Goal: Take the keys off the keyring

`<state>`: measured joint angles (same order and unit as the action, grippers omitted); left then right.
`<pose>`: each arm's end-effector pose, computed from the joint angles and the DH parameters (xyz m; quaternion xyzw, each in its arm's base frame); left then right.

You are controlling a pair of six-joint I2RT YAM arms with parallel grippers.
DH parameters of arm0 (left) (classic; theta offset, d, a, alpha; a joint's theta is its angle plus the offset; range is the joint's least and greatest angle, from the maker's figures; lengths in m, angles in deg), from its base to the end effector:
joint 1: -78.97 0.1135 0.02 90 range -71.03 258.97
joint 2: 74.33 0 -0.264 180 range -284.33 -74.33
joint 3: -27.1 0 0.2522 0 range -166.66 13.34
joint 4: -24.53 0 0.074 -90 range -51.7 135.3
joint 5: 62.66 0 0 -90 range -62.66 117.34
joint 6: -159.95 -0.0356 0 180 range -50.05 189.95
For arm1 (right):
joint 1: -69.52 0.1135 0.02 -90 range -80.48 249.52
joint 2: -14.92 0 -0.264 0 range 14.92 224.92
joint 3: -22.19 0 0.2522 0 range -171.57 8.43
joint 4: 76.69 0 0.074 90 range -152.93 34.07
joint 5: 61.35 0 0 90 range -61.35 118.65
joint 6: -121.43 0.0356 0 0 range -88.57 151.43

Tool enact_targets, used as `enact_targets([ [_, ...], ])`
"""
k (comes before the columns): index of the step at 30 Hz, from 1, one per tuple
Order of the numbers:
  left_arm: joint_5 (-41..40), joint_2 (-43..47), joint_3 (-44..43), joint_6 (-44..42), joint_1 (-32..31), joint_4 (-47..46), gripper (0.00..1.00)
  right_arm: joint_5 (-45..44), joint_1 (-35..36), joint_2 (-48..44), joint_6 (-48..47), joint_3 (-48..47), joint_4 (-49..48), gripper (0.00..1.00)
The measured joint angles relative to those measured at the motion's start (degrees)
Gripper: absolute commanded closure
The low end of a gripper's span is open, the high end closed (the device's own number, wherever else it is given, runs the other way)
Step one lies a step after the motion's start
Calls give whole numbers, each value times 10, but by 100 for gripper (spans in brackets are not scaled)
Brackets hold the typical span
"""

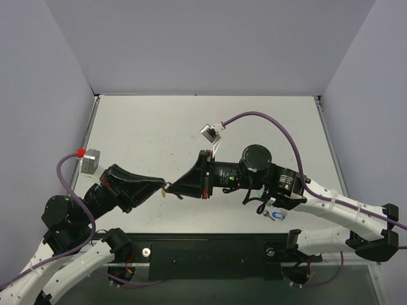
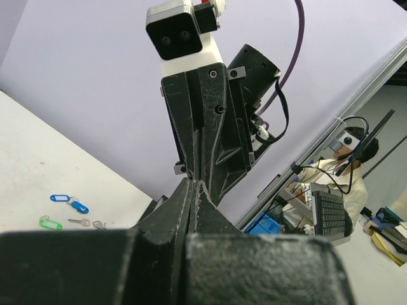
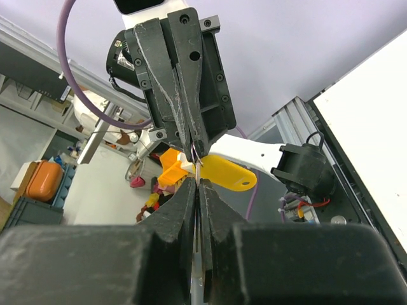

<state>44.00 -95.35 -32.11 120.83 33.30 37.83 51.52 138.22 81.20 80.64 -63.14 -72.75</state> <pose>0.0415 -0.0571 0.4096 0.0978 0.5374 -0.6743 0.4969 0.0798 0.2429 0.4654 -0.2560 0.5607 0.7289 0.2980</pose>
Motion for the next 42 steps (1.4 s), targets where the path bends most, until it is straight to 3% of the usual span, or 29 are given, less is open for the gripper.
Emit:
enact_targets([
  [10,6,-4,-24,-38,0,69,100,-12,1,10,-30,-33,75,100],
  [33,113,-112,-119,-102,0,218,100,-25,8,8,-107,-86,240,100],
  [35,116,-118,-124,-106,0,229,94,-26,8,8,-109,-86,245,100],
  [38,116,-120,-127,-108,0,237,66,-28,8,8,-111,-86,248,100],
  [42,104,-116,-122,-97,0,246,40,-33,8,7,-115,-86,233,100],
])
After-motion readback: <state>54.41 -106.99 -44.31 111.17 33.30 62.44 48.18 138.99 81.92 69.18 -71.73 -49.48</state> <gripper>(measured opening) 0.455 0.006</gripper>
